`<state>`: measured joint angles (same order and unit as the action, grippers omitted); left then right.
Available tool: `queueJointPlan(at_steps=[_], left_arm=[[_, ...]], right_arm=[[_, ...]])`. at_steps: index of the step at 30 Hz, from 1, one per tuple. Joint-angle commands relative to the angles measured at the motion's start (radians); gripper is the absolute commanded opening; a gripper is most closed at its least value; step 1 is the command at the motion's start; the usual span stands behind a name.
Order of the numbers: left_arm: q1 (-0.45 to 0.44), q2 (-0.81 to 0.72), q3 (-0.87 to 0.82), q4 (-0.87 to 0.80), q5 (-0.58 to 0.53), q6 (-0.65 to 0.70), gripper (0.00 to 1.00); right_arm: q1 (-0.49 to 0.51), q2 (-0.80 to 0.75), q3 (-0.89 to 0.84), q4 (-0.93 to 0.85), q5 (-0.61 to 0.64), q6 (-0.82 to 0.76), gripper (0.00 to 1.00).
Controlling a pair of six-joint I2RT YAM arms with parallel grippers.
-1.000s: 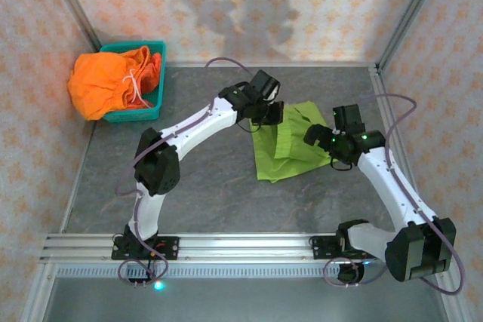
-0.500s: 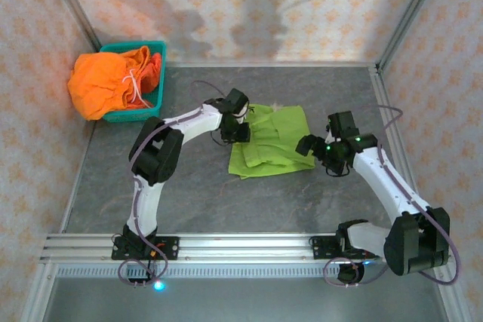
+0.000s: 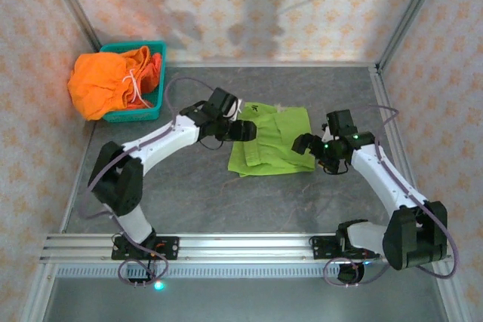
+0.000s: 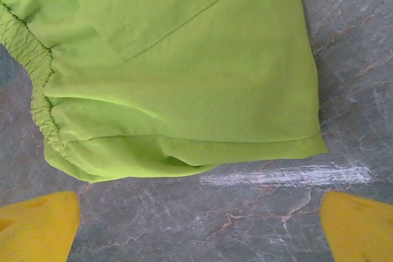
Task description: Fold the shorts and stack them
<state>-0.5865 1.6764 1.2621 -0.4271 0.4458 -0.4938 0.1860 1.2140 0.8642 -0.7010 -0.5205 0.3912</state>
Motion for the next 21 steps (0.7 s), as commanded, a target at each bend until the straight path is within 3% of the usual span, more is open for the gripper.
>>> queueJointPlan(at_steps=[1, 13, 21], left_arm=[[-0.042, 0.019, -0.113, 0.064, 0.018, -0.101, 0.71], [-0.07, 0.147, -0.145, 0.204, 0.027, -0.179, 0.53], [-0.073, 0.184, -0.11, 0.206, 0.019, -0.182, 0.42]], right_arm=[[-0.004, 0.004, 0.03, 0.019, 0.01, 0.013, 1.0], [-0.004, -0.008, 0.009, 0.023, 0.008, 0.017, 1.0], [-0.003, 0.004, -0.002, 0.037, 0.004, 0.019, 1.0]])
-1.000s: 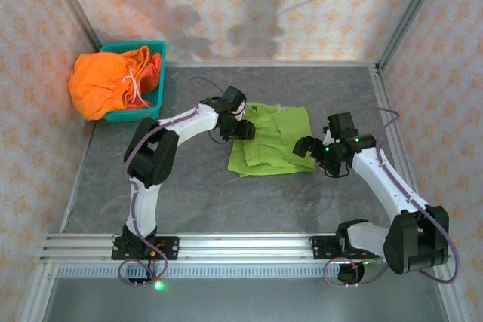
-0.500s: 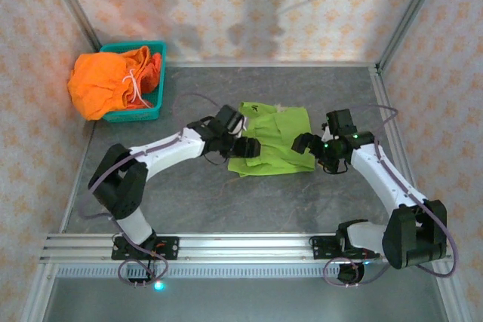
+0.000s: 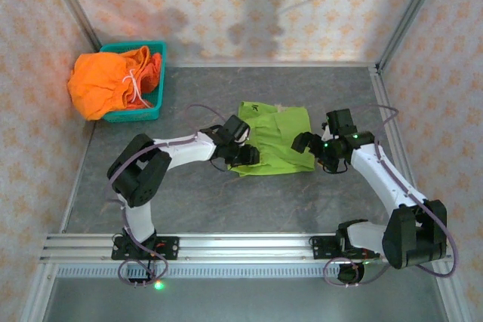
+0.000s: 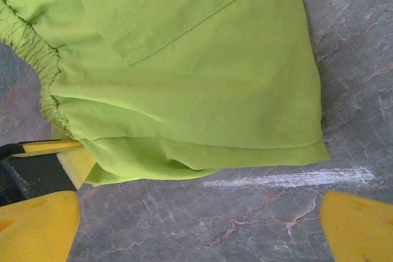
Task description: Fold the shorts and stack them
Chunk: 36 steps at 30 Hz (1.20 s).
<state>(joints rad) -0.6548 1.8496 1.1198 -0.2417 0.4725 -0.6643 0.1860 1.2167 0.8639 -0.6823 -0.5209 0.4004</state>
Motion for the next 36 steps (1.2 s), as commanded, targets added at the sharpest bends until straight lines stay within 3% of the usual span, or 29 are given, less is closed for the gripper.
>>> queueJointPlan(at_steps=[1, 4, 10, 15, 26, 30, 36], left_arm=[[-0.005, 0.014, 0.036, 0.021, -0.008, -0.013, 0.38], [-0.008, 0.017, 0.044, 0.021, -0.009, -0.018, 0.29], [-0.012, -0.016, 0.069, -0.006, -0.022, -0.017, 0.0], [-0.012, -0.076, 0.136, -0.091, -0.035, 0.007, 0.0], [0.01, -0.121, 0.399, -0.447, -0.06, 0.122, 0.0], [0.053, -0.13, 0.34, -0.464, -0.027, 0.155, 0.0], [0.097, -0.098, 0.112, -0.348, 0.002, 0.198, 0.0]], right_arm=[[-0.003, 0.001, -0.002, 0.021, 0.005, 0.01, 1.0], [-0.005, 0.001, -0.006, 0.025, 0.003, 0.01, 1.0], [-0.004, 0.007, -0.014, 0.031, 0.007, 0.007, 1.0], [-0.003, 0.008, -0.006, 0.03, 0.018, 0.0, 1.0], [-0.004, 0.004, 0.021, -0.002, 0.048, -0.03, 1.0], [-0.003, 0.009, 0.014, -0.001, 0.035, -0.036, 1.0], [-0.004, 0.02, -0.006, -0.003, -0.009, -0.053, 1.0]])
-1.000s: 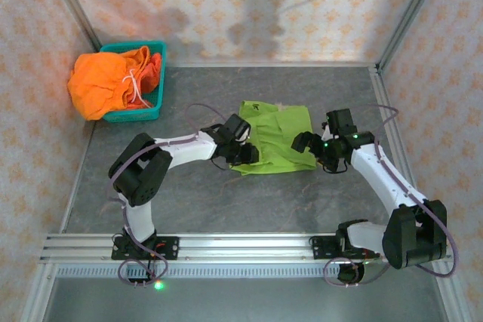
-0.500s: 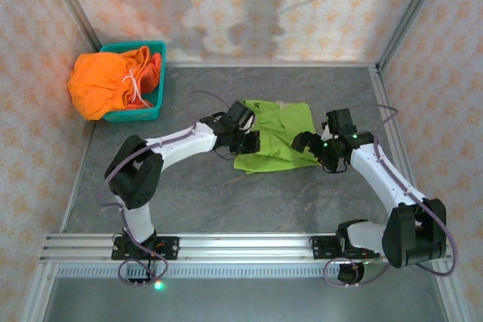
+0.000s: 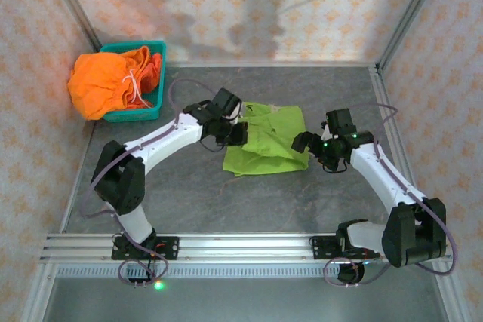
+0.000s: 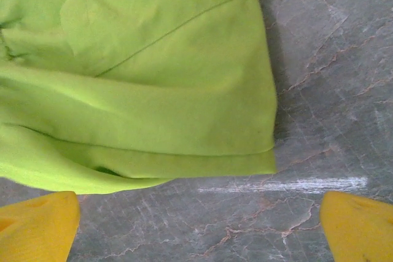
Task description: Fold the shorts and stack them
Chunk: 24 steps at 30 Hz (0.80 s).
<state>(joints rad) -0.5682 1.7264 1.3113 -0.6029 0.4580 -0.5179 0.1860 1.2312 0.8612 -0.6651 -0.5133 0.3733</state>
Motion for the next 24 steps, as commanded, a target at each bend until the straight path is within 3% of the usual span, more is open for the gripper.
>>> queueJointPlan(at_steps=[1, 7, 14, 17, 18, 21, 24], left_arm=[[0.015, 0.037, -0.111, 0.037, 0.015, 0.056, 0.0], [0.045, 0.097, -0.232, 0.142, -0.002, 0.062, 0.0], [0.045, -0.008, -0.246, 0.148, -0.052, 0.079, 0.03], [0.045, -0.084, -0.258, 0.171, -0.051, 0.076, 0.2], [0.045, -0.116, -0.262, 0.177, -0.059, 0.073, 0.28], [0.045, -0.217, -0.265, 0.174, -0.107, 0.063, 0.66], [0.052, -0.325, -0.278, 0.165, -0.187, 0.048, 0.85]], right_arm=[[-0.004, 0.008, -0.008, -0.022, -0.024, -0.029, 1.0], [-0.003, 0.036, -0.01, -0.03, -0.09, -0.04, 1.0], [-0.001, 0.039, 0.032, 0.01, -0.211, 0.011, 0.99], [0.021, 0.045, 0.057, 0.045, -0.247, 0.059, 1.0], [0.036, 0.048, 0.068, 0.055, -0.248, 0.074, 1.0], [0.093, 0.059, 0.103, 0.092, -0.223, 0.126, 1.0], [0.18, 0.086, 0.136, 0.183, -0.185, 0.219, 1.0]])
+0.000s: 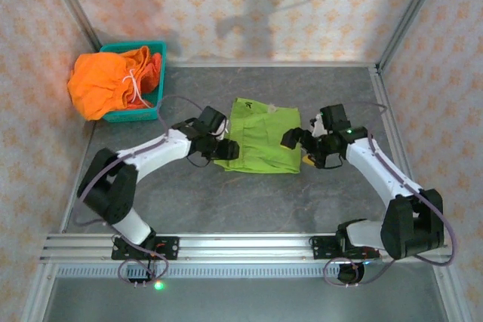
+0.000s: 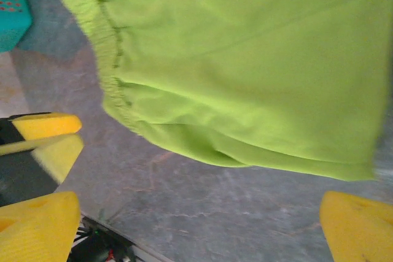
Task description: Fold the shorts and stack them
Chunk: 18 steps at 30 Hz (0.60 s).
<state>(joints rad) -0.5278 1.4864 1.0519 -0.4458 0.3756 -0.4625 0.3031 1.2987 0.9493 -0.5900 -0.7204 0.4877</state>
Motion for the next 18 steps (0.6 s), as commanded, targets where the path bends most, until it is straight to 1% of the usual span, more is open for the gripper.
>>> queueJointPlan(at_steps=[1, 2, 3, 6, 9, 13, 18], left_arm=[[0.019, -0.117, -0.027, 0.009, -0.124, -0.015, 0.91], [0.032, -0.154, -0.043, 0.014, -0.142, -0.029, 0.97], [0.049, -0.189, -0.062, 0.024, -0.156, -0.044, 1.0], [0.103, -0.294, -0.131, 0.06, -0.184, -0.08, 1.0], [0.147, -0.38, -0.183, 0.067, -0.216, -0.115, 1.0], [0.181, -0.478, -0.237, 0.06, -0.273, -0.135, 1.0], [0.201, -0.558, -0.286, 0.049, -0.305, -0.145, 1.0]], right_arm=[[0.094, 0.036, 0.062, 0.14, 0.036, 0.137, 1.0], [0.123, 0.054, 0.076, 0.168, 0.048, 0.162, 1.0], [0.156, 0.08, 0.094, 0.198, 0.062, 0.186, 1.0], [0.242, 0.18, 0.168, 0.246, 0.096, 0.23, 1.0], [0.303, 0.301, 0.261, 0.282, 0.125, 0.276, 1.0], [0.347, 0.456, 0.399, 0.3, 0.147, 0.319, 1.0], [0.382, 0.658, 0.556, 0.311, 0.124, 0.361, 1.0]])
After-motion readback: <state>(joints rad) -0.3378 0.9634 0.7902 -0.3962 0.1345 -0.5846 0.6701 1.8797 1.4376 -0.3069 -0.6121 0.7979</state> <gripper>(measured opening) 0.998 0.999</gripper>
